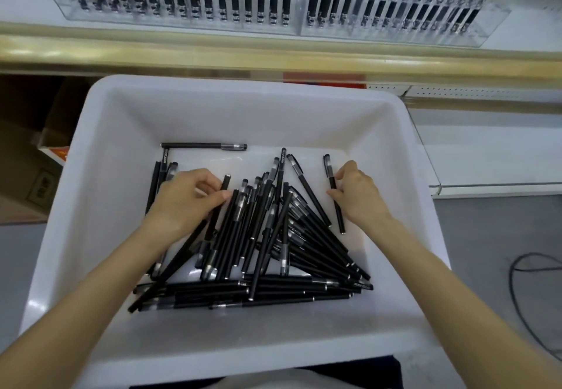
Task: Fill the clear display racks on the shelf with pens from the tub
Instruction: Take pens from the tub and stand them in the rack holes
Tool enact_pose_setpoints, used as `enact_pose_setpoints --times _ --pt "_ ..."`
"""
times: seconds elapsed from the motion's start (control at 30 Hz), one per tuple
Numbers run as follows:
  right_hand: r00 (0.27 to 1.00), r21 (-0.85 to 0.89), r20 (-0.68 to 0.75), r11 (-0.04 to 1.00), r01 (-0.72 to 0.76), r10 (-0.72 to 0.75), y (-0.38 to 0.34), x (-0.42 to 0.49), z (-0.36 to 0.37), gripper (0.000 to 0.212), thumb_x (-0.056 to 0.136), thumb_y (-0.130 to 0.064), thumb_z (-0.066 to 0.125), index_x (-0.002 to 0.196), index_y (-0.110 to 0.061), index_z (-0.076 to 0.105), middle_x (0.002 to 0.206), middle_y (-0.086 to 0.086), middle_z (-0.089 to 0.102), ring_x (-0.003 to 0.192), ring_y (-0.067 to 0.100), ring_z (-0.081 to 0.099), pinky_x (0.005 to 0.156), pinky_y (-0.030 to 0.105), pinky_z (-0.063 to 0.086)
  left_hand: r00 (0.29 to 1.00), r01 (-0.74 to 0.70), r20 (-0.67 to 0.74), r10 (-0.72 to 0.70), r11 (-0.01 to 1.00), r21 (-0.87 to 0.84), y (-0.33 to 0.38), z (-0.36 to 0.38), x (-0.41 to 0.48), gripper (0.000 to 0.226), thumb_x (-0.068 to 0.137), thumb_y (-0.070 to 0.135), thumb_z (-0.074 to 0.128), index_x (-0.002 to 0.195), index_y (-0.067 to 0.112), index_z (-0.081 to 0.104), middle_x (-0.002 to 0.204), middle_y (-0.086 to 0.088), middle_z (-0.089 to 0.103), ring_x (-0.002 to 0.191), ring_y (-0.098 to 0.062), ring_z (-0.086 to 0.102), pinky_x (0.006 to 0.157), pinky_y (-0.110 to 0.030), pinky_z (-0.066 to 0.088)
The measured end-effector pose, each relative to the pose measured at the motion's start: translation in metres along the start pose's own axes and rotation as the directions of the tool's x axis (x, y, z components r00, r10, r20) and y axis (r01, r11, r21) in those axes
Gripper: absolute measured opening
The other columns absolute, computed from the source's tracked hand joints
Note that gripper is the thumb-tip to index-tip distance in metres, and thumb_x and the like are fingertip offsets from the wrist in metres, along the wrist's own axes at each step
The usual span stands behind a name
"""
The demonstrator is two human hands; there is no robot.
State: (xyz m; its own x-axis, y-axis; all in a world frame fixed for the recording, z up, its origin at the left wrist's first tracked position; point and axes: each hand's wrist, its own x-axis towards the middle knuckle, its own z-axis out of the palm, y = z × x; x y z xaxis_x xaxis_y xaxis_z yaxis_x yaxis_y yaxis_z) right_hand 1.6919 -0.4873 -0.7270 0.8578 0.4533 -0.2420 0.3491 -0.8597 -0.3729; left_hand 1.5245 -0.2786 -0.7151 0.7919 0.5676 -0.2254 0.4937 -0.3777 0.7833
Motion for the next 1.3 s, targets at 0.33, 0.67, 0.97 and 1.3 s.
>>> enact_pose_setpoints --times 0.33,0.67,0.97,1.3 --pt "0.995 -0.138 0.075 0.989 -0.052 0.063 -0.006 0.002 0.0 0.03 0.089 -0.011 0.058 0.113 0.0 0.045 0.109 0.019 0.06 0.099 0.036 0.058 0.071 0.033 0.042 0.974 0.125 -0.103 -0.204 0.852 -0.509 0.021 -0.031 0.003 0.006 0.089 0.01 0.064 0.09 0.004 0.061 0.087 -0.014 0.065 0.076 -0.017 0.067 0.068 -0.021 0.058" --pt "0.955 0.702 0.28 0.7 -0.132 -0.1 -0.016 0.001 -0.042 0.011 0.09 0.003 0.056 0.09 -0.007 0.06 0.088 0.01 0.059 0.084 0.026 0.069 0.074 0.026 0.058 0.939 0.25 0.073 -0.336 0.524 -0.814 0.038 -0.046 0.003 0.009 0.089 0.0 0.057 0.098 -0.001 0.058 0.102 -0.02 0.066 0.089 -0.023 0.071 0.063 -0.019 0.057" --pt "0.923 0.846 0.109 0.522 0.108 -0.368 -0.036 0.006 -0.093 0.078 0.084 0.009 0.062 0.141 -0.033 0.029 0.091 0.02 0.061 0.084 0.034 0.071 0.072 0.032 0.058 0.887 0.303 0.237 -0.396 0.11 -0.947 0.072 -0.045 0.029 0.021 0.086 -0.002 0.058 0.107 -0.003 0.059 0.1 -0.019 0.068 0.081 -0.023 0.072 0.061 -0.026 0.059" --pt "0.909 0.83 -0.142 0.454 0.325 -0.392 -0.04 0.032 -0.133 0.06 0.087 0.002 0.06 0.136 -0.027 0.043 0.078 0.016 0.065 0.081 0.033 0.071 0.072 0.04 0.06 0.916 0.335 0.326 -0.233 0.0 -0.942 0.105 -0.033 0.041 0.037 0.063 -0.005 0.071 0.1 -0.01 0.066 0.105 -0.02 0.07 0.089 -0.02 0.072 0.064 -0.022 0.058"
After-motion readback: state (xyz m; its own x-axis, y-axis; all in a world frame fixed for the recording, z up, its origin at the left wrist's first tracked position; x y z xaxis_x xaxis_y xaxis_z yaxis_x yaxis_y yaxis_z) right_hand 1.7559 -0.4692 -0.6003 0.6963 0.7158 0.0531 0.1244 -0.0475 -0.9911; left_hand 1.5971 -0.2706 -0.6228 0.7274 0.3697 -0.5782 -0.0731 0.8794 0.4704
